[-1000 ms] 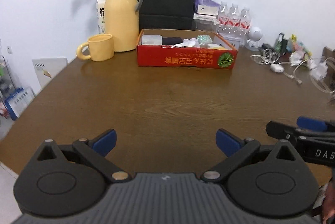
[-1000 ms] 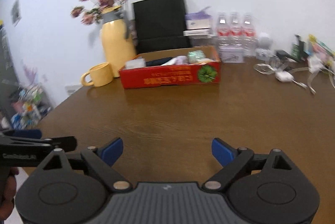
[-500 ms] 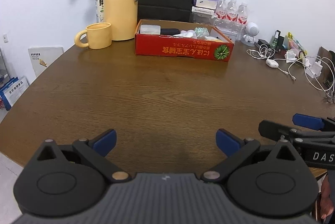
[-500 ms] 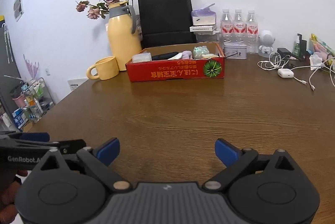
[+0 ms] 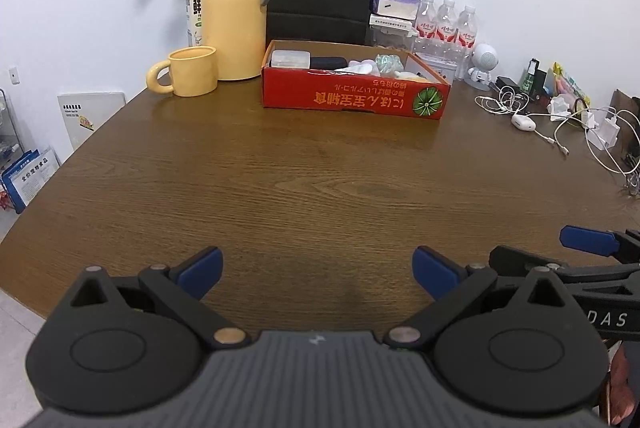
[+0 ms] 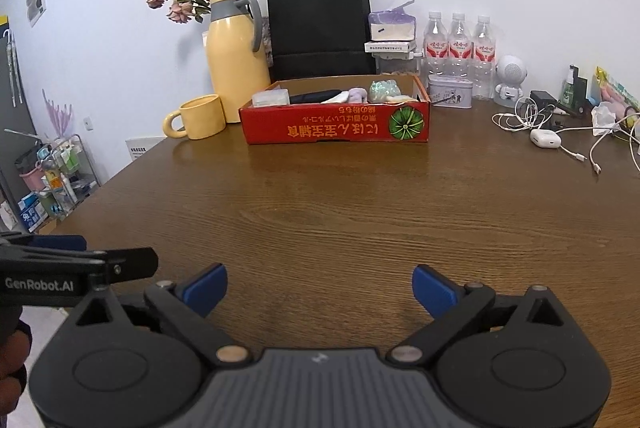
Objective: Organize objects
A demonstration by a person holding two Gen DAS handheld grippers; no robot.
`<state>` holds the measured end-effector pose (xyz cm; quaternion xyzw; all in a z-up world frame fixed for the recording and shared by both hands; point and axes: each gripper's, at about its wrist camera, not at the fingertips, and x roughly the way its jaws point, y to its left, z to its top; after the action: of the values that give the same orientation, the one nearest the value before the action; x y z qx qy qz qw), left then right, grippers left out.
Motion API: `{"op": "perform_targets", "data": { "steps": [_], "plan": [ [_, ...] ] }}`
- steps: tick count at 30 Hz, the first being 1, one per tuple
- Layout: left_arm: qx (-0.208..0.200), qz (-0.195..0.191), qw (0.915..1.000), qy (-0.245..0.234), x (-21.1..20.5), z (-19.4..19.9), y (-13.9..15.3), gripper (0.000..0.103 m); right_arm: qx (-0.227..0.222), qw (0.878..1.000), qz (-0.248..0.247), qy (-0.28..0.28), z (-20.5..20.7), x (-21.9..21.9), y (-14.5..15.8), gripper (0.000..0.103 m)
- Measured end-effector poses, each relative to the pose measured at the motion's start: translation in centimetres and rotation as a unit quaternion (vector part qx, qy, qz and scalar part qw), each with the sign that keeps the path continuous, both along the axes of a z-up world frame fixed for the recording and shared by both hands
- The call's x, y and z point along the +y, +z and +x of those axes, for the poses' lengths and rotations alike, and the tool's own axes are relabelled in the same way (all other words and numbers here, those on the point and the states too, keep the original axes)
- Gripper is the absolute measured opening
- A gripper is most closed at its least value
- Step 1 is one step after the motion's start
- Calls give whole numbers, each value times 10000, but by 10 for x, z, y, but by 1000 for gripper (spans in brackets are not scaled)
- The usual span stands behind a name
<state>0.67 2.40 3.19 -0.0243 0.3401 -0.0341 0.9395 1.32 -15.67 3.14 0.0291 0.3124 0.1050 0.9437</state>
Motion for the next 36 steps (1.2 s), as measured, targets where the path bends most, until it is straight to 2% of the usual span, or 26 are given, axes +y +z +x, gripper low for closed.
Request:
{"op": "perform_targets", "data": {
  "steps": [7, 36],
  "plan": [
    [-20, 42, 10000, -48, -2, -1, 0, 103, -7, 9999, -146, -50, 0, -3, 0, 100],
    [21, 124, 9998, -122, -3, -4, -3, 103, -80, 9998, -181, -90, -3, -3, 1, 100]
  ]
}}
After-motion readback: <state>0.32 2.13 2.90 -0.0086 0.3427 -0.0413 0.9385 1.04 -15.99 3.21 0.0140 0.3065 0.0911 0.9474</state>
